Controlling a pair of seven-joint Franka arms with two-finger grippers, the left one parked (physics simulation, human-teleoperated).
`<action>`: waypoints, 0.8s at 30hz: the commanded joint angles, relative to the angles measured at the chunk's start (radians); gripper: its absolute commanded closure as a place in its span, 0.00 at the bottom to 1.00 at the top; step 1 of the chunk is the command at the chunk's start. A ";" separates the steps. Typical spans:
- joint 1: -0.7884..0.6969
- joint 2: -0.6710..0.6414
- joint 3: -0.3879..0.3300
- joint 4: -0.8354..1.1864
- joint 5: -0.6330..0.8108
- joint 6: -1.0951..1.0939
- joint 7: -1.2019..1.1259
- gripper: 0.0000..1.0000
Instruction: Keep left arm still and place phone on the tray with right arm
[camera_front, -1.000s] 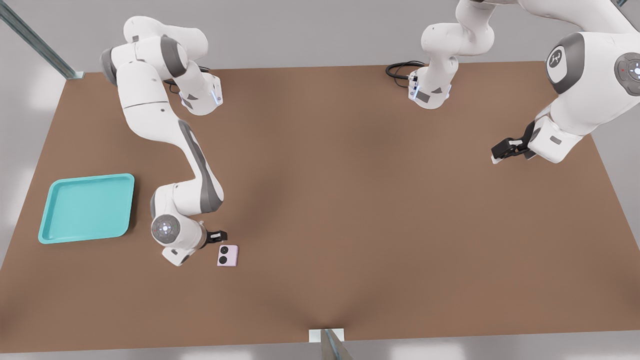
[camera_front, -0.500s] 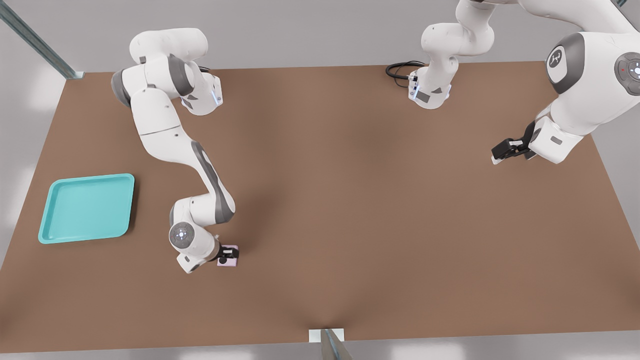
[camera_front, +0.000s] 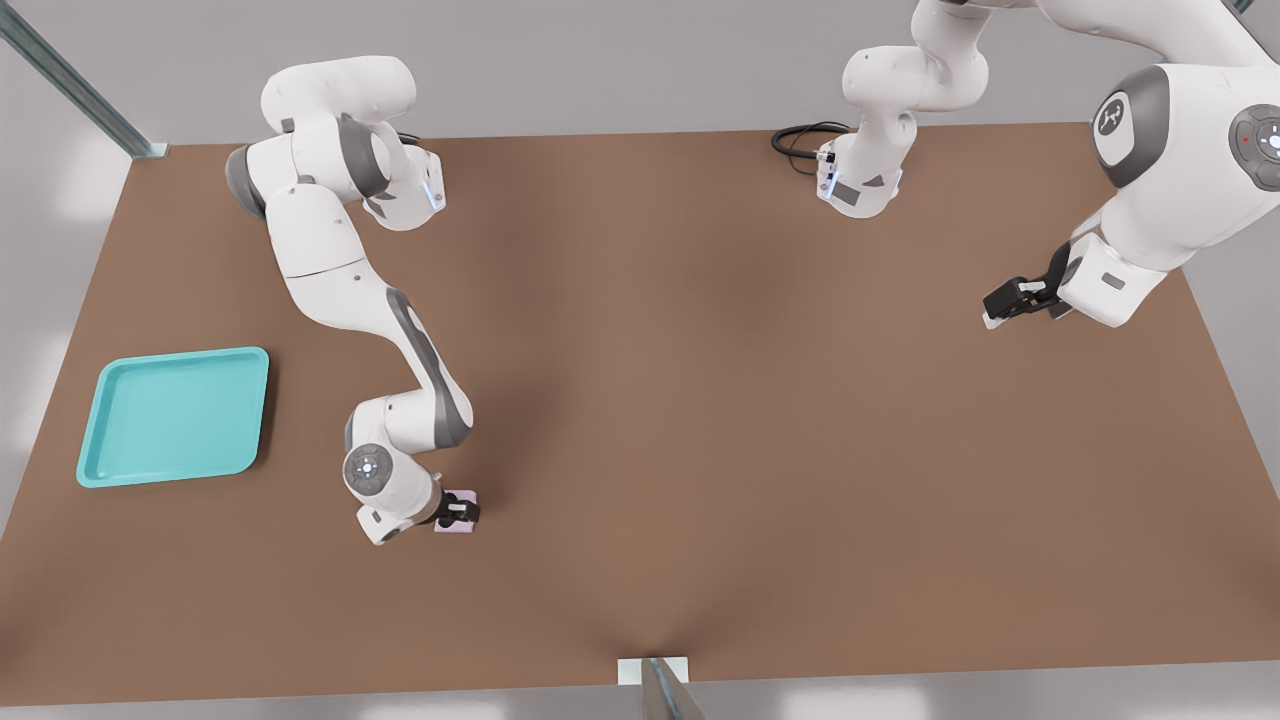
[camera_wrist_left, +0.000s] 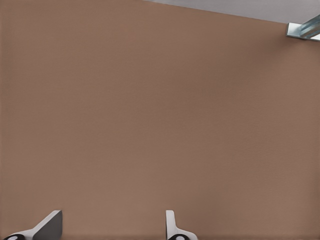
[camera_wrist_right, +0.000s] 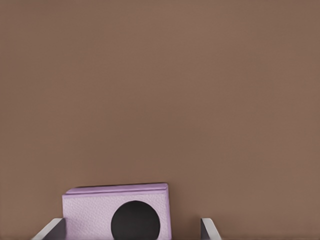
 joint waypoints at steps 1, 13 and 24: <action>0.001 -0.001 0.000 -0.001 0.002 0.007 0.038 0.00; 0.009 0.007 0.001 -0.016 0.000 0.012 0.038 0.00; 0.010 0.002 0.001 -0.015 -0.001 0.012 0.037 0.22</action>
